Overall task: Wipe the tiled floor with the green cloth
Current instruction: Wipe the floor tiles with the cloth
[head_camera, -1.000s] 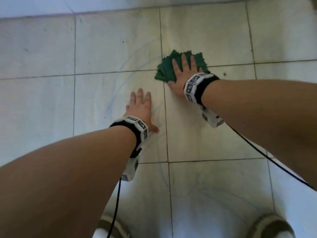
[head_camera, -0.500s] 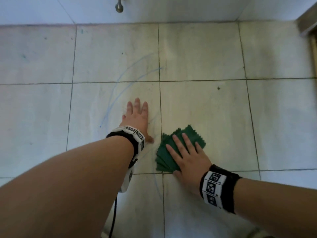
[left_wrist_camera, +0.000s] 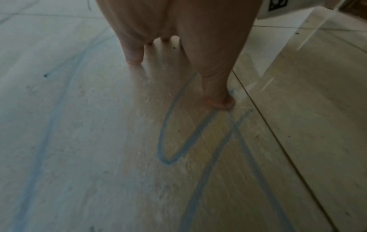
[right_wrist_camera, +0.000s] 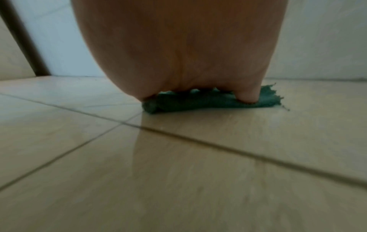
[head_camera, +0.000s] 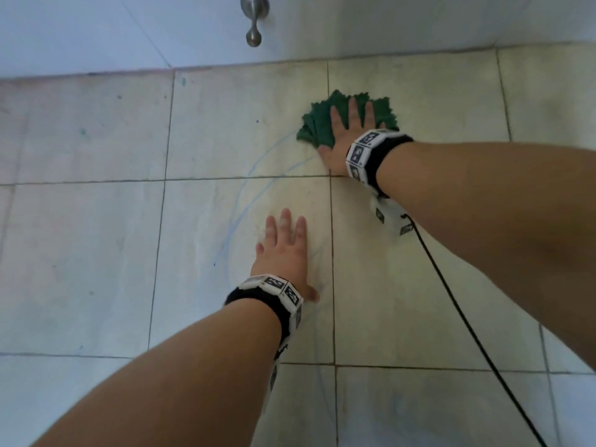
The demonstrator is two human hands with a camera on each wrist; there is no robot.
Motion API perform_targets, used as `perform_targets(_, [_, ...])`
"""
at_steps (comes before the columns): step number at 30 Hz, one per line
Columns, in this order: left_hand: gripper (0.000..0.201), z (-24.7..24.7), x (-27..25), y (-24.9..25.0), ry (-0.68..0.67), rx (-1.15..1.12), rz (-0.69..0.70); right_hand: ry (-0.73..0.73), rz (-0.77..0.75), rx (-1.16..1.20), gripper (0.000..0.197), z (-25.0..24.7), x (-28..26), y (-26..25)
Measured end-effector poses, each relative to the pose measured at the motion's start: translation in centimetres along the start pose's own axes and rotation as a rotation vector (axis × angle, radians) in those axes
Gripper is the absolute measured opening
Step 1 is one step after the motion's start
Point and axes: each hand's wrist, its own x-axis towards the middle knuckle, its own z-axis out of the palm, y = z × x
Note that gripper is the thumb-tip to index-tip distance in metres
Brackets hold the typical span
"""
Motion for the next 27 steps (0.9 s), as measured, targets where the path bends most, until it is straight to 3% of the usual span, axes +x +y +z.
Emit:
perform_targets(4, [0.135,-0.2,0.0,0.3,-0.029,-0.014,0.002,0.006,-0.013,-0.034,0.082,-0.5,-0.1,0.5])
perform_targets(8, [0.135,-0.4,0.1,0.4,-0.027,-0.007,-0.009,-0.002,-0.086,-0.056,0.083,2.4,-4.5,0.9])
perform_targets(16, [0.129,-0.1,-0.2,0.5,0.019,0.016,-0.014,-0.158,-0.302,-0.183,0.088,13.8,-22.9,1.1])
perform_targets(20, [0.14,0.1,-0.3,0.4,0.059,0.087,-0.023,-0.225,-0.33,-0.148,0.085,18.6,-29.2,1.1])
perform_targets(23, [0.138,0.3,-0.6,1.0,0.102,0.095,-0.049,-0.203,-0.252,-0.111,0.086,19.2,-29.8,2.4])
perform_targets(27, [0.124,1.6,-2.1,1.6,0.166,0.043,-0.038,-0.137,0.106,0.036,0.09,18.5,-29.7,9.0])
